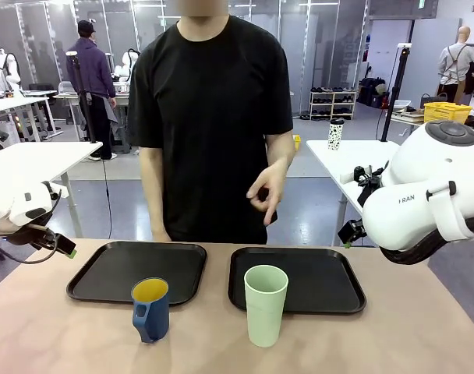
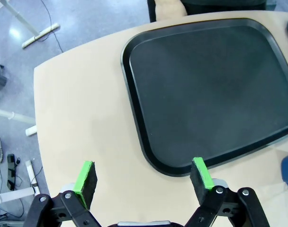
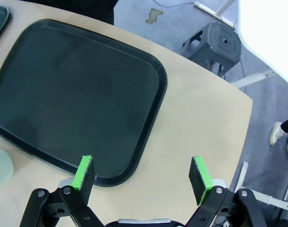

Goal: Sort and store the cups by type.
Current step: Pick up the Reusable plastic cup.

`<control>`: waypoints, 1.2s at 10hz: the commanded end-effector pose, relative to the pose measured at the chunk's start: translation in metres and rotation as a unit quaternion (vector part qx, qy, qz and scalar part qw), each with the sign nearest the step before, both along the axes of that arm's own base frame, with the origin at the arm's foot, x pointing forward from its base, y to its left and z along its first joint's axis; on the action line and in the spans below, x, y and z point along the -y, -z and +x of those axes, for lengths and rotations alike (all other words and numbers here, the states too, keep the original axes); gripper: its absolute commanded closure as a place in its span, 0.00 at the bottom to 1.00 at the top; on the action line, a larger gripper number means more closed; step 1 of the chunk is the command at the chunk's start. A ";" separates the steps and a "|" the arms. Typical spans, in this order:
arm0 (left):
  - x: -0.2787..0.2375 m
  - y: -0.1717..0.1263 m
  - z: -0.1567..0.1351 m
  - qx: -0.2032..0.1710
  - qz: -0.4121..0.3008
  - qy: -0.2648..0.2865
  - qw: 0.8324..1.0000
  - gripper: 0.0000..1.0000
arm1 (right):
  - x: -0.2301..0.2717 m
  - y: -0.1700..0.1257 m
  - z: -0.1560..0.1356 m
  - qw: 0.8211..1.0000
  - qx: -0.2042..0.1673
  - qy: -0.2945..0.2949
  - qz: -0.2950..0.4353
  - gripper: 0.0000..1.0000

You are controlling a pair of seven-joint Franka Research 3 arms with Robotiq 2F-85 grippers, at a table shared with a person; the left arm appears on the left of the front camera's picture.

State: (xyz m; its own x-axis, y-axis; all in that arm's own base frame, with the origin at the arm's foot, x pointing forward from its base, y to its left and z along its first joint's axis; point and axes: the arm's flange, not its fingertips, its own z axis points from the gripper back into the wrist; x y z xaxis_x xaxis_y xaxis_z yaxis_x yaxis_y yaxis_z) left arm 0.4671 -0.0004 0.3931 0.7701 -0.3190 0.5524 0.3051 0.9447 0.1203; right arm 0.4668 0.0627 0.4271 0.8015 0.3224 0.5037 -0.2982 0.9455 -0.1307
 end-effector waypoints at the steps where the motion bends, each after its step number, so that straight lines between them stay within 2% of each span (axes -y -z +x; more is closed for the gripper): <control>1: -0.001 0.000 0.000 0.001 0.005 0.001 1.000 0.00 | 0.002 -0.001 -0.003 1.000 0.001 0.001 0.001 0.00; 9: -0.001 0.000 0.000 0.001 0.005 0.001 1.000 0.00 | 0.000 0.000 0.000 1.000 0.000 0.000 0.000 0.00; 11: -0.001 0.000 0.000 0.001 0.005 0.001 1.000 0.00 | -0.005 -0.006 -0.011 0.993 0.002 -0.102 -0.051 0.00; 12: -0.001 0.000 0.000 0.001 0.005 0.001 1.000 0.00 | -0.006 -0.011 -0.022 0.981 0.001 -0.176 -0.076 0.00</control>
